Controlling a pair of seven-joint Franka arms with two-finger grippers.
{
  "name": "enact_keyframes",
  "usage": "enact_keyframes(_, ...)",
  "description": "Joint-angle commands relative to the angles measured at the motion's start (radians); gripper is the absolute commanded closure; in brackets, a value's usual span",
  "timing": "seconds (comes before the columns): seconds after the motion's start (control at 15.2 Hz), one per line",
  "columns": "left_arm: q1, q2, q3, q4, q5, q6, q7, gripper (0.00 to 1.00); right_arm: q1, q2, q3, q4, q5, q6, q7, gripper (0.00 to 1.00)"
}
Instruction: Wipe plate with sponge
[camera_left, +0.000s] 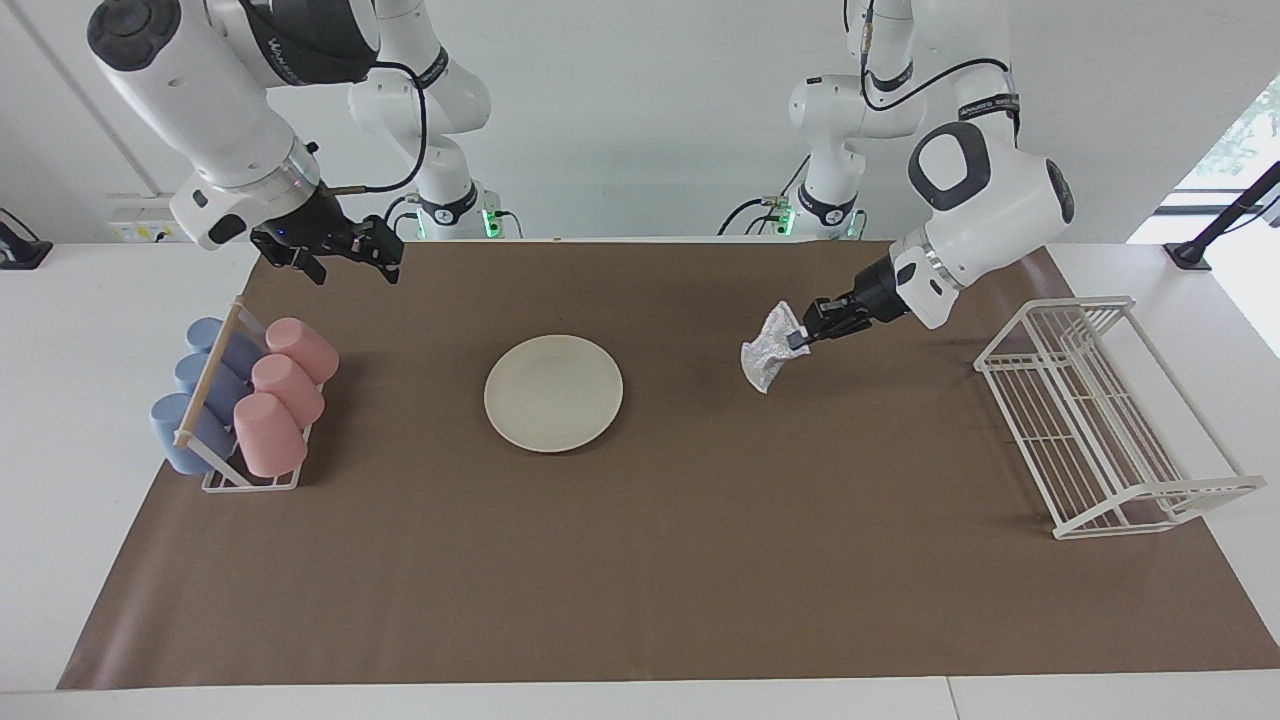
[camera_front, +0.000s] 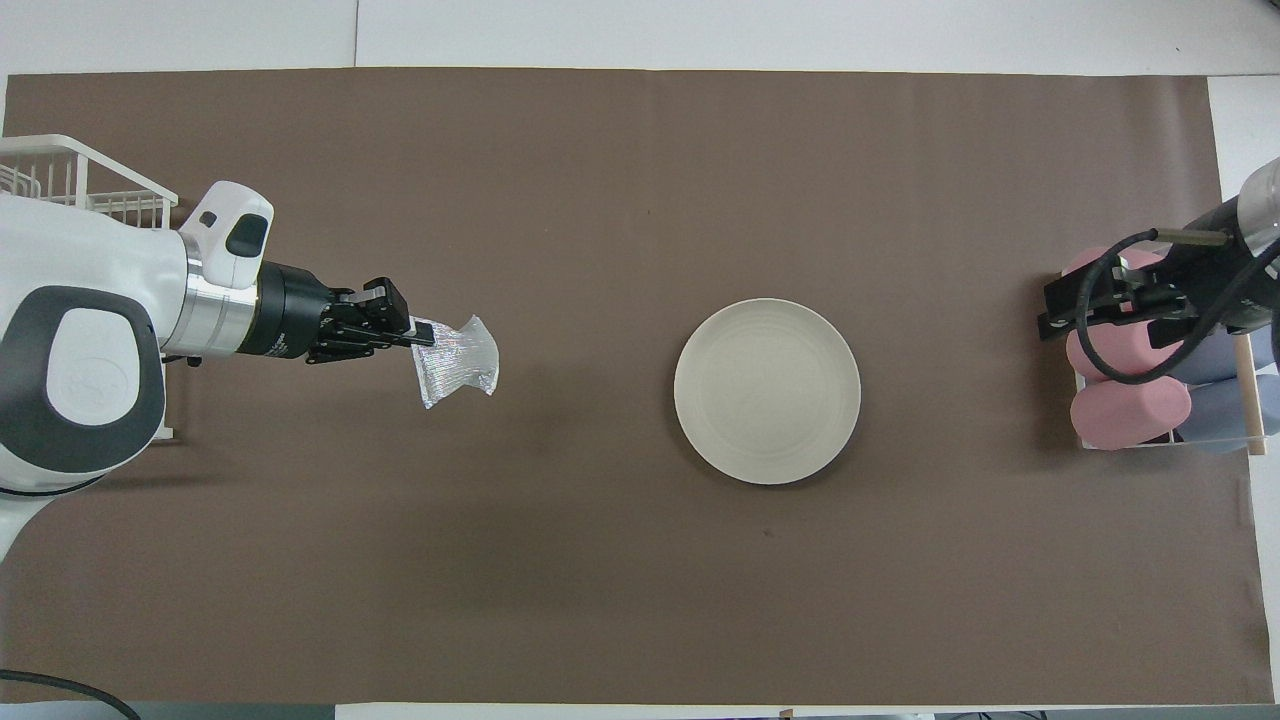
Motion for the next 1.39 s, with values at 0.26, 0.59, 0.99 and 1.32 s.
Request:
enact_keyframes(0.26, -0.012, 0.063, -0.007, 0.189, 0.552, -0.143, -0.135, 1.0, -0.002, -0.051, 0.017, -0.016, -0.055, -0.032, -0.059, 0.0)
enact_keyframes(0.59, -0.072, 0.096, -0.012, 0.342, 0.99, -0.387, -0.132, 1.0, -0.004, -0.095, 0.017, -0.026, -0.055, -0.096, -0.059, 0.0)
enact_keyframes(0.99, -0.087, 0.098, -0.015, 0.338, 1.373, -0.459, -0.129, 1.0, -0.011, -0.089, -0.019, -0.037, -0.078, -0.023, -0.157, 0.0)
enact_keyframes(1.32, -0.075, 0.119, -0.013, 0.269, 1.585, -0.434, -0.14, 1.0, -0.041, -0.098, -0.022, -0.15, -0.096, 0.1, -0.156, 0.0)
